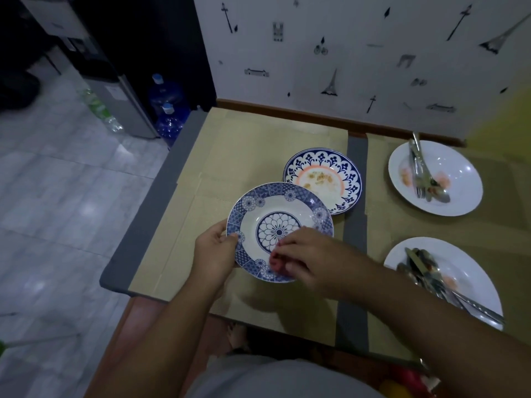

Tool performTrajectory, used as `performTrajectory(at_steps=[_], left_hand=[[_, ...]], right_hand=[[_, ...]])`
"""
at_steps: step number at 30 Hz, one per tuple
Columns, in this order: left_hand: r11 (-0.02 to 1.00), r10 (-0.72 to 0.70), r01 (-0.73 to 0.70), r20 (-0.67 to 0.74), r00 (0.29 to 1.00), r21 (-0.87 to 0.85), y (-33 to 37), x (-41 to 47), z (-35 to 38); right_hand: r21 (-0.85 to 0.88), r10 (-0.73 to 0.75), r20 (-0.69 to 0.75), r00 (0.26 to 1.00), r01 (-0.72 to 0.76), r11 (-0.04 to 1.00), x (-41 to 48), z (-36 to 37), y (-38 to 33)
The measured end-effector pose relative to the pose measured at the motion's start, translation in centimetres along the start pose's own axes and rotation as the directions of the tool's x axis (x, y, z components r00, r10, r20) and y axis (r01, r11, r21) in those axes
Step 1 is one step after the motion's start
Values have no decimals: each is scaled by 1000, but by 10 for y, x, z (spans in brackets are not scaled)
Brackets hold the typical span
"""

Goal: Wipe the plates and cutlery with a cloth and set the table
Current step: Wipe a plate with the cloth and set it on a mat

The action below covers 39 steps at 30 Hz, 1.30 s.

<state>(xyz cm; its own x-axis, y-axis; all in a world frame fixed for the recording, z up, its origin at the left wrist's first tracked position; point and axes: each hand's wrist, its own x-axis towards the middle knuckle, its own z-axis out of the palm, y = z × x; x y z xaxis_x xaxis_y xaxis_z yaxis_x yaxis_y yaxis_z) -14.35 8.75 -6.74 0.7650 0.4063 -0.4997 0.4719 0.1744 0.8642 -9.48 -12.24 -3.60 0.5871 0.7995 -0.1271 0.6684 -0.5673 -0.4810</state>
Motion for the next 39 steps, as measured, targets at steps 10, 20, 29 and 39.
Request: performTrajectory(at_steps=[10,20,29,39], left_hand=[[969,92,-119,130,987,215,12,7,3],[-210,448,-867,833,325,451,14,11,-17],[-289,566,-889,812,141,356,23,24,-5],[109,707,-851,562,430,515,26,9,-7]], right_hand=[[-226,-186,-78,979,165,960,-8,23,31],[-223,-202,-196,960,157,962,-3,4,36],[-134,-141,-240,961,111,985,-5,-9,32],[10,-30,-606,795,45,999,-3,-43,2]])
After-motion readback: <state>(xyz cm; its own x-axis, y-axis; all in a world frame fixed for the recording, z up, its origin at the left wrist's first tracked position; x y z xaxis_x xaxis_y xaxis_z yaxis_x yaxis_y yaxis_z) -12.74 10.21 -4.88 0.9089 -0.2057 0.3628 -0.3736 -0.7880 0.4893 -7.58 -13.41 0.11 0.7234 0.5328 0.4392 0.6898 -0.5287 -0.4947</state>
